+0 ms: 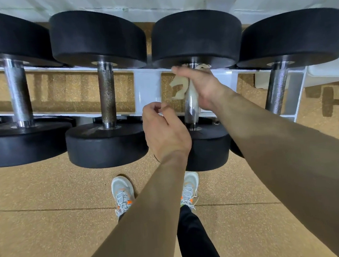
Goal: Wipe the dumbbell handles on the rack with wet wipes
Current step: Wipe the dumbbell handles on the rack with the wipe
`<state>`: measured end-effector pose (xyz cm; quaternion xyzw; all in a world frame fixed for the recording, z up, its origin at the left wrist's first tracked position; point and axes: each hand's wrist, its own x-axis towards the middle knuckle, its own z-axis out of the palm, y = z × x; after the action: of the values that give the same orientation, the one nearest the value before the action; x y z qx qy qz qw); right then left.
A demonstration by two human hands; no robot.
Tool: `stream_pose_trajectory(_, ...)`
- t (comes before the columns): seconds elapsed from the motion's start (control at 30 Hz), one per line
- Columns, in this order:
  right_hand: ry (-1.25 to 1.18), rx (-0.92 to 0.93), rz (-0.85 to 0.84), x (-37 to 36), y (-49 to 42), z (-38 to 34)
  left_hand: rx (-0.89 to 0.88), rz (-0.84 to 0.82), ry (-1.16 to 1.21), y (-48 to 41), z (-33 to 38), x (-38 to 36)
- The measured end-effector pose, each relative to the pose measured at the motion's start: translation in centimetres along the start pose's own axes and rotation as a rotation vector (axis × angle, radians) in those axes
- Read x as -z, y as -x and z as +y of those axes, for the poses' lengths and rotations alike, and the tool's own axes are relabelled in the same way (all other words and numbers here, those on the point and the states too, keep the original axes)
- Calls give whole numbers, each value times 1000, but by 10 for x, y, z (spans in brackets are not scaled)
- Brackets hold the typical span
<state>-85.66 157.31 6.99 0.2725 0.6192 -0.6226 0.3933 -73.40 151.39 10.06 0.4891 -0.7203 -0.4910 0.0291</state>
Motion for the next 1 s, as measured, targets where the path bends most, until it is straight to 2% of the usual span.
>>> stream_pose_trajectory(0.1, 19, 10, -75, 8, 9, 15, 3, -7, -13, -2, 1, 0)
stream_pose_trajectory(0.23, 360, 121, -163, 22, 36, 32, -5, -14, -31, -1, 0, 0)
stream_pose_trajectory(0.3, 423, 119, -172, 33, 46, 34, -8, -12, -31, -1, 0, 0)
stream_pose_trajectory(0.4, 186, 102, -148, 49, 55, 33, -2, -10, -32, 0, 2, 0)
stream_pose_trajectory(0.47, 25, 110, -51, 53, 55, 34, 13, -6, -23, 0, 2, 1)
stream_pose_trajectory(0.53, 10, 130, 11, 54, 49, 37, 21, -3, -19, 0, 2, 1)
stream_pose_trajectory(0.7, 187, 45, -120, 35, 28, 39, 0, 1, -30, 0, 3, 1)
stream_pose_trajectory(0.8, 245, 0, -108, 17, 21, 38, -5, -1, -27, -1, 1, 0)
stream_pose_trajectory(1.0, -68, 11, -99, 8, -1, 9, 7, -30, -40, -3, 0, 0)
